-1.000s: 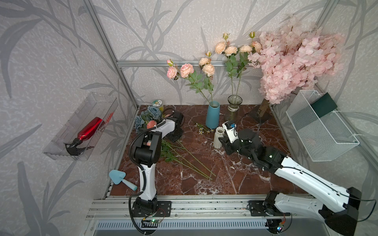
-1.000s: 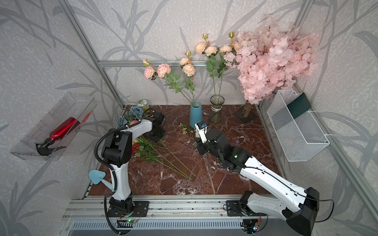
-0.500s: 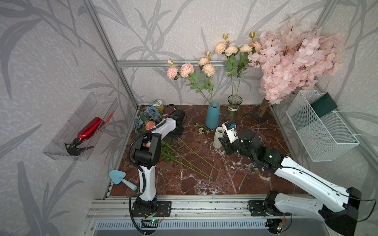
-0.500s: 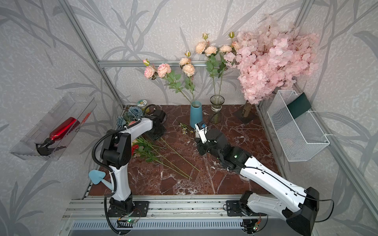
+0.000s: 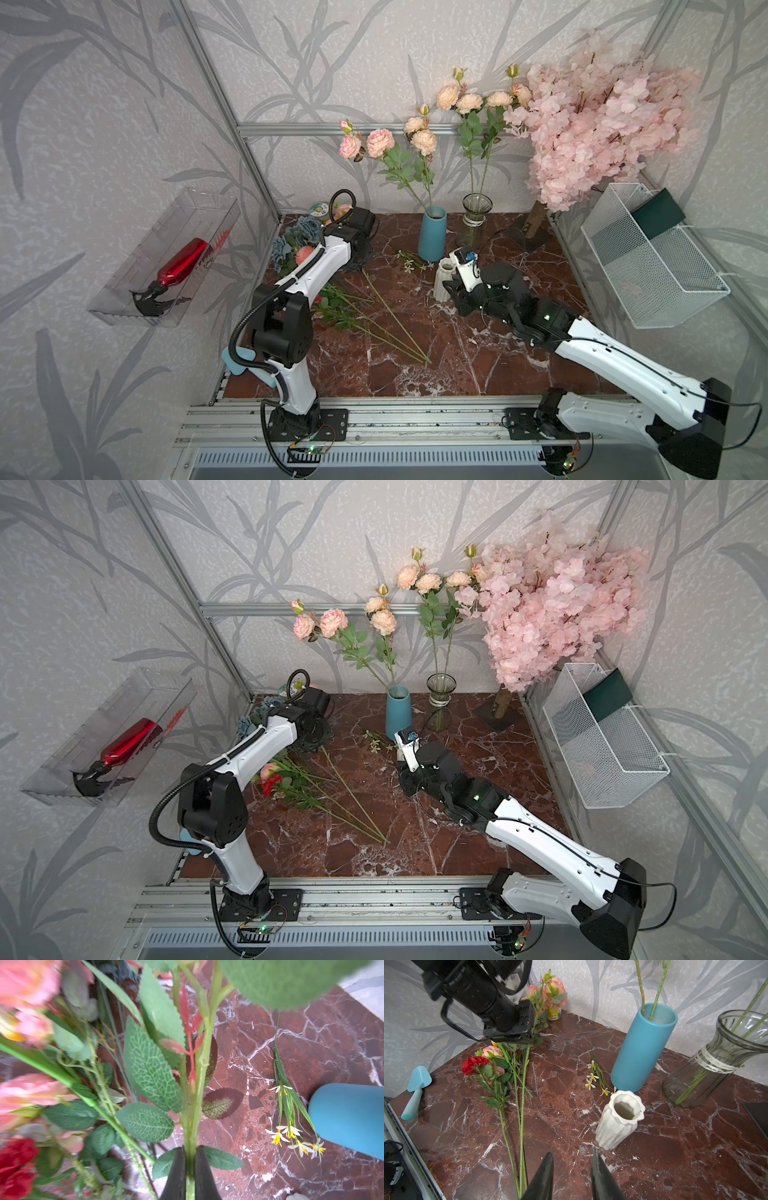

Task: Place the pink flowers into the vase
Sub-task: Pick up the flower at the center of the board.

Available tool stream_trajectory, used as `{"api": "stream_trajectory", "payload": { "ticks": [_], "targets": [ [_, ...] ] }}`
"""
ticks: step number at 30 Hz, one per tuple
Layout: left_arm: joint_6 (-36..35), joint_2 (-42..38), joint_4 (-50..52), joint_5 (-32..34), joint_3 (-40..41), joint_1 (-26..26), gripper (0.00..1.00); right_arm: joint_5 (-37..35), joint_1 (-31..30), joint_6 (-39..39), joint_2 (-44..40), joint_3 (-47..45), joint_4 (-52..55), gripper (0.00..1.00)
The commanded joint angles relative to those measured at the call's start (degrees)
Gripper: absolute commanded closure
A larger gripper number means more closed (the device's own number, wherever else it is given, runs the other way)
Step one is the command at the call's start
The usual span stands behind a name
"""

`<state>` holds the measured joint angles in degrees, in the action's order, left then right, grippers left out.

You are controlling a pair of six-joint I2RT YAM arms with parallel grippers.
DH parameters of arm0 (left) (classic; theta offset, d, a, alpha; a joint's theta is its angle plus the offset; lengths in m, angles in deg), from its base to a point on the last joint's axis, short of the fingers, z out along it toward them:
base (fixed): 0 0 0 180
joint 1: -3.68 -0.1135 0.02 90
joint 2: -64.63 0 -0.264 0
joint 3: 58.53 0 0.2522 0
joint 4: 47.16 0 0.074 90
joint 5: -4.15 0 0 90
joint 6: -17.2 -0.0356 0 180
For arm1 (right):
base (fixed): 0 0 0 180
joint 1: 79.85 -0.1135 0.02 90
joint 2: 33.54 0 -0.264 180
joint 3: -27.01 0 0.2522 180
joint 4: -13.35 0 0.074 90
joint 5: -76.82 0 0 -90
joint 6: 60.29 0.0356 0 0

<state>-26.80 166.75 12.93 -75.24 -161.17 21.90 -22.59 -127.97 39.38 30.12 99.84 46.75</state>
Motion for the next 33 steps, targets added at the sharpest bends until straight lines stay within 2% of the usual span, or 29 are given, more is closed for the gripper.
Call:
{"api": "stream_trajectory", "payload": {
  "ticks": [1,12,19,25,33],
  "targets": [
    [-2.58,-5.75,2.53,4.83,2.05,0.39,1.00,0.94,-0.31,0.41,0.76,1.70,0.49,0.68],
    [-6.06,-24.20,-3.92,7.53,13.71,0.41,1.00,7.00,-0.31,0.51,4.82,3.44,-0.26,0.68],
    [-14.37,-32.92,-7.98,6.34,15.64,0.23,1.00,13.49,-0.31,0.82,7.19,4.51,-2.15,0.68],
    [-18.76,-39.51,-14.54,0.11,19.64,-0.16,1.00,20.87,-0.31,-0.13,7.69,5.85,-3.63,0.68],
    [-22.14,-44.77,-21.37,-14.02,22.65,-0.73,1.00,31.53,0.44,-2.45,7.54,9.34,-2.21,0.68]
  ]
}}
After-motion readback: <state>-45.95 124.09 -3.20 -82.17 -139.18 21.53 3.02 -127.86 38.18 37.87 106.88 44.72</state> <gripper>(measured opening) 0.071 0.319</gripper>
